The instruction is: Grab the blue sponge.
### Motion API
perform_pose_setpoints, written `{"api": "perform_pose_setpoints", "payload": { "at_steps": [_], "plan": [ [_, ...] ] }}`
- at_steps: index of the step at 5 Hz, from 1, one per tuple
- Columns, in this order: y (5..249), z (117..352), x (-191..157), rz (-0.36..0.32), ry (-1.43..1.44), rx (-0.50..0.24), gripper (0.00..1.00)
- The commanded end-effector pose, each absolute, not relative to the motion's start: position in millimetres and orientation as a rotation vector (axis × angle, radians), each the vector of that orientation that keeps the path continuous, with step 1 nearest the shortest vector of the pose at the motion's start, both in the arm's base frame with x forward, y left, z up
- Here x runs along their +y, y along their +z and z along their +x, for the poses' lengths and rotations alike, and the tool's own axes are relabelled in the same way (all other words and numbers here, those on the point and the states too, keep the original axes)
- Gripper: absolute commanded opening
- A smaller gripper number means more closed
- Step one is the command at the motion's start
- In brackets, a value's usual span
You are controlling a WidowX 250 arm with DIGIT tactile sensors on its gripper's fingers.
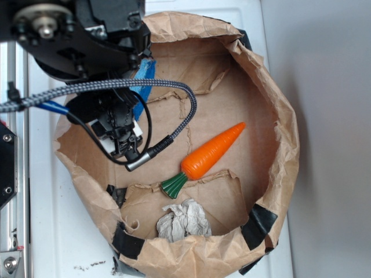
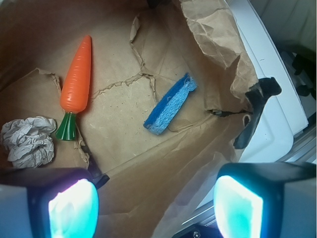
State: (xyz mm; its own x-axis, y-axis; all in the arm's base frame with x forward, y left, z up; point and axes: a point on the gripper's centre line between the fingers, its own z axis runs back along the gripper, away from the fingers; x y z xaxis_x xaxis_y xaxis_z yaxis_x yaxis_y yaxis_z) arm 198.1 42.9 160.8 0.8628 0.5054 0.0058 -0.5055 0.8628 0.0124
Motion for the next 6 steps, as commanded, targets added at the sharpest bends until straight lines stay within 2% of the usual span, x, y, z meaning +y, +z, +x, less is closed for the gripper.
{"api": "perform_pose_setpoints", "payload": {
  "at_steps": [1, 2, 3, 5, 6],
  "plan": [
    [154.7, 252.8, 43.0, -0.050, 0.822, -0.097, 1.00],
    [148.1, 263.8, 28.0, -0.059, 0.838, -0.142, 1.00],
    [133.9, 267.5, 26.7, -0.035, 0.895, -0.159, 1.00],
    [100.4, 251.5, 61.1, 0.000, 0.882, -0.212, 1.00],
    [95.0, 247.3, 74.2, 0.025, 0.870, -0.205, 1.00]
  ]
}}
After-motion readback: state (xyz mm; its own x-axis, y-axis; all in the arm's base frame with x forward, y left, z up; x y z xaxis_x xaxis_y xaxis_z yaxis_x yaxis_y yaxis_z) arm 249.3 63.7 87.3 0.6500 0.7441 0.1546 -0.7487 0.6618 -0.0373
